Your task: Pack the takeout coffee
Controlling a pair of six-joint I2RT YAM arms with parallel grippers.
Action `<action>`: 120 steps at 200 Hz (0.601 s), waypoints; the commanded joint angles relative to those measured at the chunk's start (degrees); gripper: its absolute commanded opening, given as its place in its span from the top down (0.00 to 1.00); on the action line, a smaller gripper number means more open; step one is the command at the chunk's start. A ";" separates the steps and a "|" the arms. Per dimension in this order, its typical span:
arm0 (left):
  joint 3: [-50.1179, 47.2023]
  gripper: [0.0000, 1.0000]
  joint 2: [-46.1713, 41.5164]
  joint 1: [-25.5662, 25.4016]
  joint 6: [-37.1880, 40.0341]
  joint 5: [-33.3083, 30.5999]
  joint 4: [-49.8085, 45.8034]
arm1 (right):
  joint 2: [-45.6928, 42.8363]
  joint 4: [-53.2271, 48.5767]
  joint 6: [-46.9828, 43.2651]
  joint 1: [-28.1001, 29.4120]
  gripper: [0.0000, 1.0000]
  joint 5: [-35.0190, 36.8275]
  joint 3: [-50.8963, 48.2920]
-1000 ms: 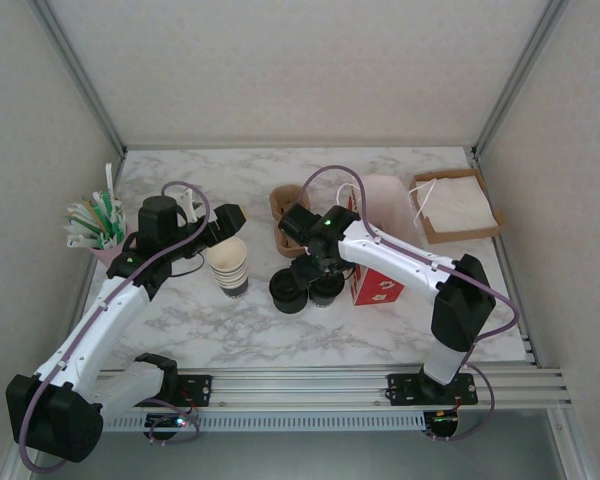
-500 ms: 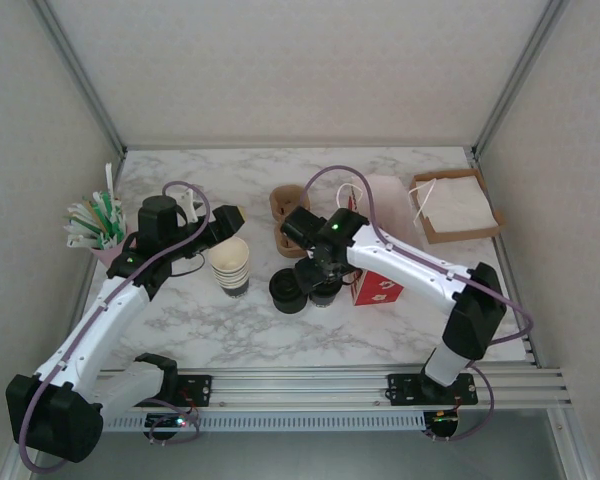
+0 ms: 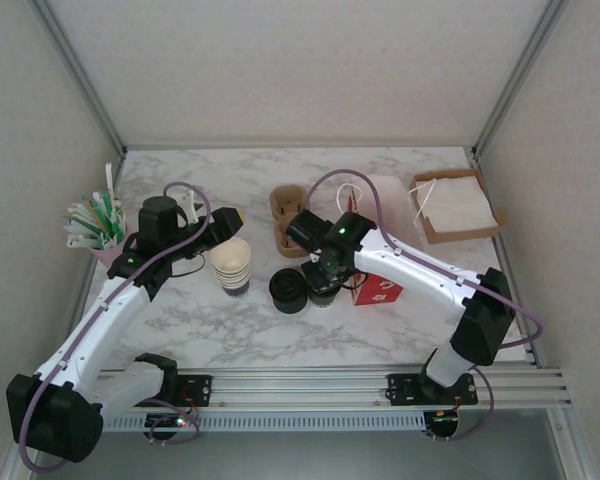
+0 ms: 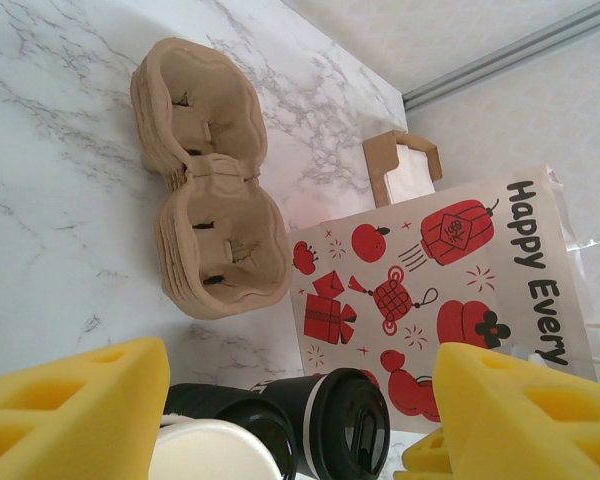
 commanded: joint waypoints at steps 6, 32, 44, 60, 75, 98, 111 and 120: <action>-0.46 0.28 -0.45 0.37 0.51 0.35 0.67 | 2.13 -0.17 0.17 0.43 0.81 -1.37 -0.72; -0.20 0.25 -0.62 0.39 0.69 -0.14 0.16 | 2.85 0.18 0.27 0.41 0.85 -2.18 -1.06; -0.03 0.24 -0.62 0.38 0.69 -0.23 0.07 | 3.10 0.21 0.43 0.43 0.86 -2.45 -1.44; 0.15 0.24 -0.62 0.39 0.78 -0.31 -0.11 | 3.46 0.45 0.71 0.43 0.86 -2.89 -2.11; 0.20 0.24 -0.67 0.36 0.82 -0.41 -0.23 | 3.98 0.58 1.06 0.38 0.86 -3.17 -2.84; 0.33 0.24 -0.63 0.38 0.87 -0.40 -0.26 | 4.56 0.78 1.60 0.23 0.87 -3.43 -4.08; 0.36 0.24 -0.49 0.34 0.87 -0.36 -0.26 | 4.55 1.18 1.81 0.12 0.88 -3.77 -4.84; 0.42 0.24 -0.45 0.38 0.87 -0.40 -0.28 | 4.56 1.42 1.89 -0.04 0.88 -4.10 -5.51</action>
